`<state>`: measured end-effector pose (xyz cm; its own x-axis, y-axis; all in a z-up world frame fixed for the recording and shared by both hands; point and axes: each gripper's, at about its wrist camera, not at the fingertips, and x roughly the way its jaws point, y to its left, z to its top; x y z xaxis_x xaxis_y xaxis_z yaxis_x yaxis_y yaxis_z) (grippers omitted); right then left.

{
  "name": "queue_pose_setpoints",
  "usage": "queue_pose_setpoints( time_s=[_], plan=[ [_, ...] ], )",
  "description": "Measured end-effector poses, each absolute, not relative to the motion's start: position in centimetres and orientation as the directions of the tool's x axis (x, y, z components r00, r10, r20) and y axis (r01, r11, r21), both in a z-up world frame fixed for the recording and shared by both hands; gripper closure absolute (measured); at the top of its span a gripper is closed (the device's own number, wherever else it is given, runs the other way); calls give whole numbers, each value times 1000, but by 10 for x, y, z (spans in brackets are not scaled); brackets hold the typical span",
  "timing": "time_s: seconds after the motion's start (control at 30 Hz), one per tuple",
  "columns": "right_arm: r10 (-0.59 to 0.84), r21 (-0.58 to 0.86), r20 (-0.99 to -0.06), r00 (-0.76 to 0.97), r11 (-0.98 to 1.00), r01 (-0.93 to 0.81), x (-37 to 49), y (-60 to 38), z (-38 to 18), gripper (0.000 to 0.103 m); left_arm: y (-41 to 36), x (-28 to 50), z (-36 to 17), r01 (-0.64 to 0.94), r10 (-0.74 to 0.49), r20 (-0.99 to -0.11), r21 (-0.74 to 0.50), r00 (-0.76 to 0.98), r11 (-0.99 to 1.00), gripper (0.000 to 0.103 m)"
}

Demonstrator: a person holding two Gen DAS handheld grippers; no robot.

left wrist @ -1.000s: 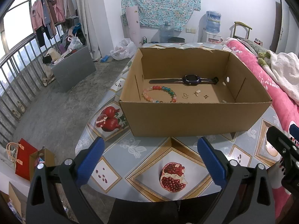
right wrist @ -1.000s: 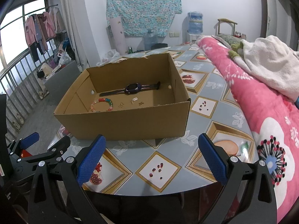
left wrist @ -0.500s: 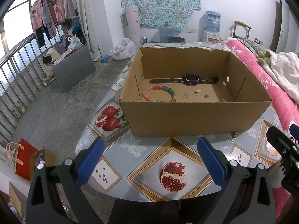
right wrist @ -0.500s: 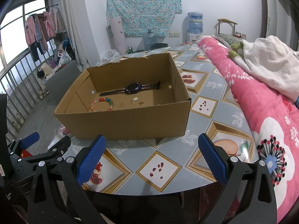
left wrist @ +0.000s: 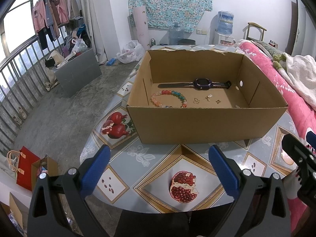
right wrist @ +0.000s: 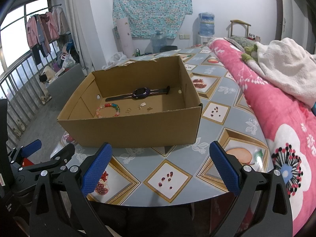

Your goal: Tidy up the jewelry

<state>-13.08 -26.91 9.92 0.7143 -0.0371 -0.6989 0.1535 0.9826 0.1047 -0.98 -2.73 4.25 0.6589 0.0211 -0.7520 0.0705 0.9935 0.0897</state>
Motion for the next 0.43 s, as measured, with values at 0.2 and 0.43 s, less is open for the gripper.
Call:
queue_pose_setpoints(
  time_s=[0.2,0.43],
  plan=[
    [-38,105,-699,714,983,154,-131,-269,99,8,-27,-9,42,70,22,-752,90,658,994,6],
    [-37,104,-699,714,983,153,-130,-269,99,8,-26,-11,41,70,19,-755,87,656,994,6]
  ],
)
